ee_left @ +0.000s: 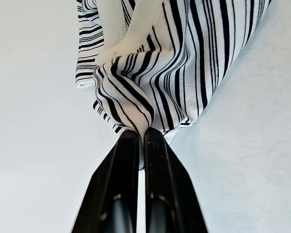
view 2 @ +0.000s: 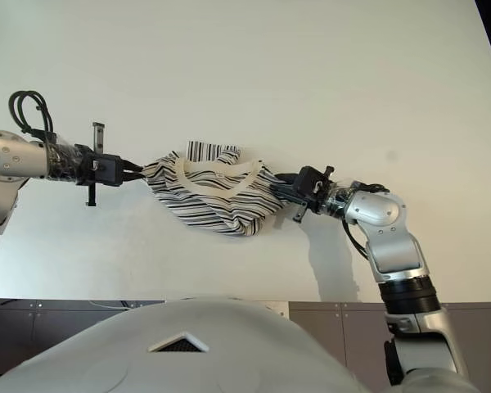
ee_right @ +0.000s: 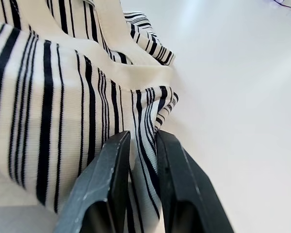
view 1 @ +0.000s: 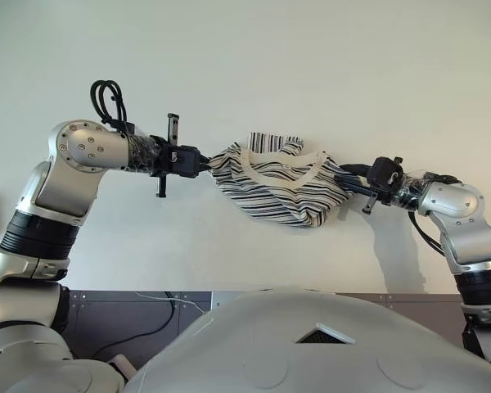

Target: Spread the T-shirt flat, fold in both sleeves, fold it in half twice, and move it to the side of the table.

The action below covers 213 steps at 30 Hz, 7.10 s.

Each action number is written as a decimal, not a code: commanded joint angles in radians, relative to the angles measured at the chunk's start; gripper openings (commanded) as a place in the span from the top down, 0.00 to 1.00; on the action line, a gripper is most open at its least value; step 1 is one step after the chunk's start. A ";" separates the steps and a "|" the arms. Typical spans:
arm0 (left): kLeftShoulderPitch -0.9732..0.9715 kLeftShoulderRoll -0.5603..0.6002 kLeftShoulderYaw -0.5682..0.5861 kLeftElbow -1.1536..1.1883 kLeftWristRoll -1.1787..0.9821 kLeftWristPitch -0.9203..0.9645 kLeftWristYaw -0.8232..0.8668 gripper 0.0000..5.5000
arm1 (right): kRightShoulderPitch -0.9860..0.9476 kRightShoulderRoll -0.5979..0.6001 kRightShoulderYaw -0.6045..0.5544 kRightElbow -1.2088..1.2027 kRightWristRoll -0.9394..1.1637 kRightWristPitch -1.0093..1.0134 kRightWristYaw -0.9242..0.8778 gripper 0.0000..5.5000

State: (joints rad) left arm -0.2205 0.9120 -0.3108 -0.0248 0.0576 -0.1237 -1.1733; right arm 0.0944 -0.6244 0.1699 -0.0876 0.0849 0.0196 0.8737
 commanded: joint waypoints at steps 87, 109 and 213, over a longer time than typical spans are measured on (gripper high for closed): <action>0.045 0.026 0.110 -0.100 -0.147 0.144 -0.049 0.98 | -0.078 -0.141 -0.035 0.214 -0.305 -0.393 -0.208 0.89; 0.015 0.033 0.081 -0.068 -0.141 0.116 -0.073 0.98 | -0.215 -0.082 -0.064 0.340 0.051 -0.094 0.105 0.89; -0.784 -0.639 0.118 1.330 0.029 0.164 0.667 0.98 | -1.146 0.342 0.084 1.394 -0.318 -0.187 -0.545 0.97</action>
State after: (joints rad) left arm -0.9540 0.3090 -0.2546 1.2316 0.1137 -0.0255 -0.5499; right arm -1.0106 -0.3020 0.2489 1.2394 -0.1992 -0.1805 0.3532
